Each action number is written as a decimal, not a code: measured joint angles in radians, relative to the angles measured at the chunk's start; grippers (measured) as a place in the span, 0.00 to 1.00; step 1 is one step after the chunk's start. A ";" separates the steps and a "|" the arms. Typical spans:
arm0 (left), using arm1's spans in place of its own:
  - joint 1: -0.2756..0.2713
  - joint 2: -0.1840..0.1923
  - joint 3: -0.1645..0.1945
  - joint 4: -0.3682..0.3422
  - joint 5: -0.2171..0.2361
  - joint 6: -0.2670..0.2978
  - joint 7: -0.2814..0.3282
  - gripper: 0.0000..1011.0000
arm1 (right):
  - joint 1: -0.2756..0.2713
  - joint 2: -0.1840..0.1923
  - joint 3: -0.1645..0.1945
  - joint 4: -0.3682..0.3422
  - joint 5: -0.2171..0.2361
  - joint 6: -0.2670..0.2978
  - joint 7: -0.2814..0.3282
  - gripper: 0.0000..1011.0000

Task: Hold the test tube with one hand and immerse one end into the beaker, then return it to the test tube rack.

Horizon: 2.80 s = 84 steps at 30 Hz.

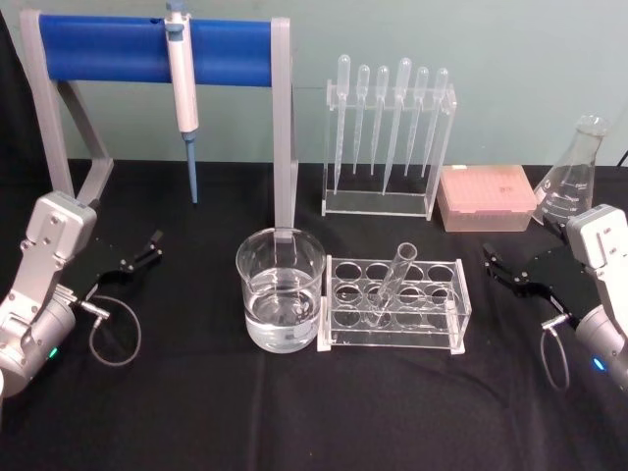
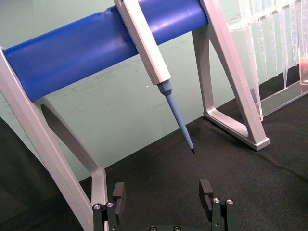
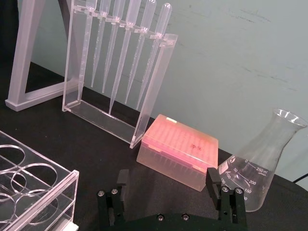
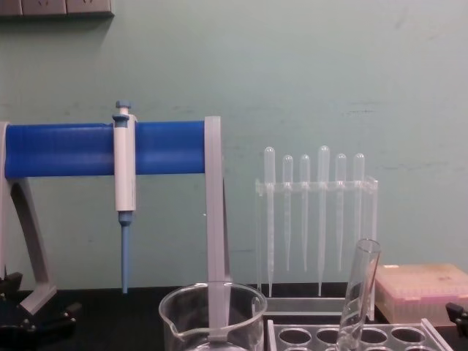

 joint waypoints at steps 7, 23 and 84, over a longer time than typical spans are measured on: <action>0.000 0.000 0.000 0.000 0.000 0.000 0.000 0.99 | 0.000 0.000 0.000 0.000 0.000 0.000 0.000 0.99; 0.000 0.000 0.000 0.000 0.000 0.000 0.000 0.99 | 0.000 0.000 0.000 0.000 0.000 0.000 0.000 0.99; 0.000 0.000 0.000 0.000 0.000 0.000 0.000 0.99 | -0.208 0.214 0.145 -0.312 0.232 -0.054 0.489 0.99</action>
